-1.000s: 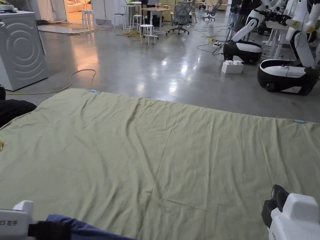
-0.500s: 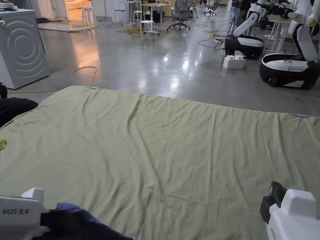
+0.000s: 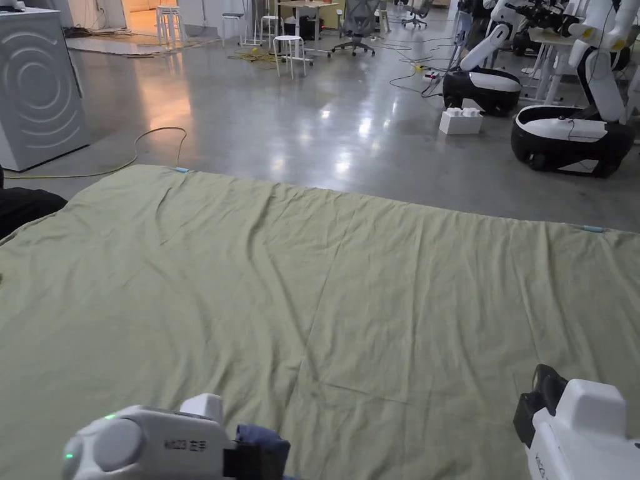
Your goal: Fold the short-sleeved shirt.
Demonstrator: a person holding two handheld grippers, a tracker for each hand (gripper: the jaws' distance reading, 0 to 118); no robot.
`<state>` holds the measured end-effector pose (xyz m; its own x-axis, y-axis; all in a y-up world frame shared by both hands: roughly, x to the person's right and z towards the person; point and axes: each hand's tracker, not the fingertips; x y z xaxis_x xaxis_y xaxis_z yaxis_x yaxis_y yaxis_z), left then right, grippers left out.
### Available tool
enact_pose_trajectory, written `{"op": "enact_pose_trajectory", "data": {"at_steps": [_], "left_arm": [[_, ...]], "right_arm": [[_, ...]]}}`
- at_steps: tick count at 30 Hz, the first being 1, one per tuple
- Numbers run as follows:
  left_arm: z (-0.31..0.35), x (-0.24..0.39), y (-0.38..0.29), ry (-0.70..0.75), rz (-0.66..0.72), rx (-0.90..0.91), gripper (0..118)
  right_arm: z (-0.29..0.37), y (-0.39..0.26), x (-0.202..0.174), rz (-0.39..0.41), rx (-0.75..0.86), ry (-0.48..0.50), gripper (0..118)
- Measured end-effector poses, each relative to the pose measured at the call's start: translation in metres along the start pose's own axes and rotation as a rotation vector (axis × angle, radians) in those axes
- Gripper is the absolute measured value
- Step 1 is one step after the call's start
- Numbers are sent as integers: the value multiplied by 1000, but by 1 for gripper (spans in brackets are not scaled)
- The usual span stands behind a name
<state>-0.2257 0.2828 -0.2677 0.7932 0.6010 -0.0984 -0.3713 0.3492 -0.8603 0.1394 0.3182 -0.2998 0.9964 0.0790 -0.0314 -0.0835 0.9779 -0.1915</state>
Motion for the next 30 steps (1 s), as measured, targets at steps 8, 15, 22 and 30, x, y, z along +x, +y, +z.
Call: {"op": "enact_pose_trajectory", "data": {"at_steps": [8,15,22,30], "left_arm": [[-82,18,-24,138,-17,-75,9],[-106,20,-32,203,-3,-89,16],[-54,18,-20,45,29,-59,62],[-6,5,-12,76,-25,47,43]], "right_arm": [[6,-1,12,0,-3,-23,0],[9,-5,19,-9,-11,-36,1],[10,-9,24,-8,-23,-36,0],[10,-20,24,-28,-56,-28,1]]}}
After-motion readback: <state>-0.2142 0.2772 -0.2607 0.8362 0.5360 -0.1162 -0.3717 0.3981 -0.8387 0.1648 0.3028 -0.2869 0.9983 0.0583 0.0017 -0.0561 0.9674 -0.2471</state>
